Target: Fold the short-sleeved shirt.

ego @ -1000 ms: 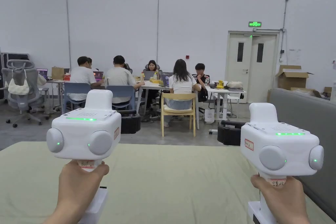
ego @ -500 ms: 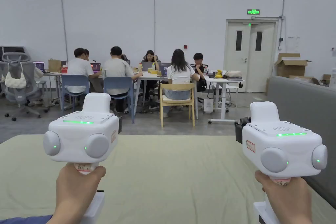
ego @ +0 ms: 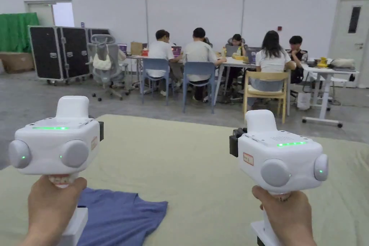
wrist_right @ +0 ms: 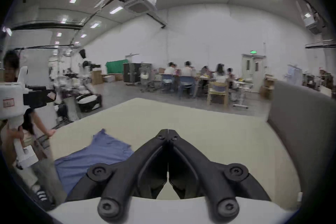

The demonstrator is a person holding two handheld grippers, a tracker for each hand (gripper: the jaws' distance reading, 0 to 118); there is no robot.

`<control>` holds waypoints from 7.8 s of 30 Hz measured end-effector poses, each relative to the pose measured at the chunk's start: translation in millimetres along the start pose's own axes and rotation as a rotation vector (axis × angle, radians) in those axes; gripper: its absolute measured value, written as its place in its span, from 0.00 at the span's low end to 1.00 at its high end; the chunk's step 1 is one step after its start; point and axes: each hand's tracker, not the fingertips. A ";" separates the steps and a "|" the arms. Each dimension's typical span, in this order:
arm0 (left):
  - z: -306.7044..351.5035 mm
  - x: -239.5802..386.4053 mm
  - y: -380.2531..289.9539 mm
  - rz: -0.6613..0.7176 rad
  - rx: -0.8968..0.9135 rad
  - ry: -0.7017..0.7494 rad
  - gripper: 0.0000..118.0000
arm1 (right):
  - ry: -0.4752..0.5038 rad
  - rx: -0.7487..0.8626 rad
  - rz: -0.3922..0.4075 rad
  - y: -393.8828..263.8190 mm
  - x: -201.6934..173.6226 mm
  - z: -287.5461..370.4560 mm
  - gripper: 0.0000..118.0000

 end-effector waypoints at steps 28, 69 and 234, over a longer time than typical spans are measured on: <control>-278.4 65.7 -307.0 -0.136 -0.826 -0.119 0.87 | 0.101 -0.329 0.003 -125.7 40.4 -133.3 0.02; 49.7 458.4 -262.6 -0.764 -0.672 -1.333 0.01 | -0.438 -0.169 -0.272 -165.8 233.4 284.0 0.02; -49.3 102.7 -312.1 -0.209 -0.846 -0.379 0.50 | -0.417 -0.638 -0.471 -354.4 224.3 204.3 0.20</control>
